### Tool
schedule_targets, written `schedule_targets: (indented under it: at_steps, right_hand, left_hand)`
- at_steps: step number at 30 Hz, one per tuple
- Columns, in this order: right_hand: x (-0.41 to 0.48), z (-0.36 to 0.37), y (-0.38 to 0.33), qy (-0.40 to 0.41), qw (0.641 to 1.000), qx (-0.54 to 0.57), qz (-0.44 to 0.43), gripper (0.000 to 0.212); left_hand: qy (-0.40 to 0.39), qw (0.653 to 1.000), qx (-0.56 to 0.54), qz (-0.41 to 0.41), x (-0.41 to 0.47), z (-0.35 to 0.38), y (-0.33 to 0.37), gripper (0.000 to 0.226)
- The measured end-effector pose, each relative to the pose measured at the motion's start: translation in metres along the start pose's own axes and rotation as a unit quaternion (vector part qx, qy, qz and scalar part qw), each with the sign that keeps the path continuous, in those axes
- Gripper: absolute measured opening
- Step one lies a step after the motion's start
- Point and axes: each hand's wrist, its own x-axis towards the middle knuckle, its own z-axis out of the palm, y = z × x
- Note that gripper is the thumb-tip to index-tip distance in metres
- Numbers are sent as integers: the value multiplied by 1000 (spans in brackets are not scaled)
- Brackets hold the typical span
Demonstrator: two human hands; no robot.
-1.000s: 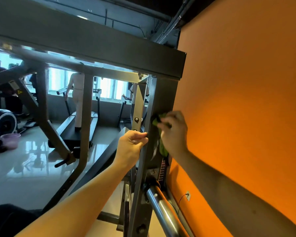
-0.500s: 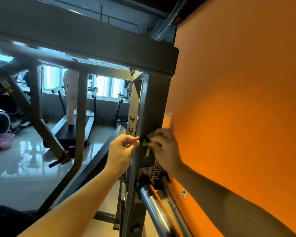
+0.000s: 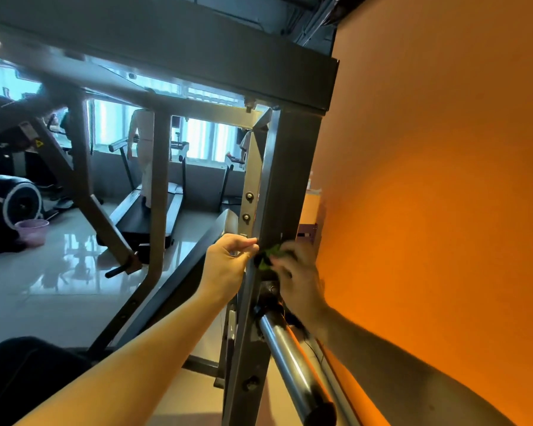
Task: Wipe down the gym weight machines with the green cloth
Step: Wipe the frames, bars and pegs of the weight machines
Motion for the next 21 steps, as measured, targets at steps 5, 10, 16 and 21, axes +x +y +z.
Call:
schedule_targets:
  at_steps: [5,10,16,21]
  right_hand:
    - [18,-12,2,-29,999,-14,17,17]
    - [122,-40,-16,134,989,39,50,9]
    - [33,-7,0,52,998,21,33,14]
    - [11,-11,0,-29,998,13,49,16]
  left_hand:
    - [1,1000,27,-13,-5,0,7,13]
    - [0,999,33,-13,-3,0,3,12]
    - [-18,999,43,-8,2,-4,1,14]
    - [-14,998,55,-22,2,-4,4,14]
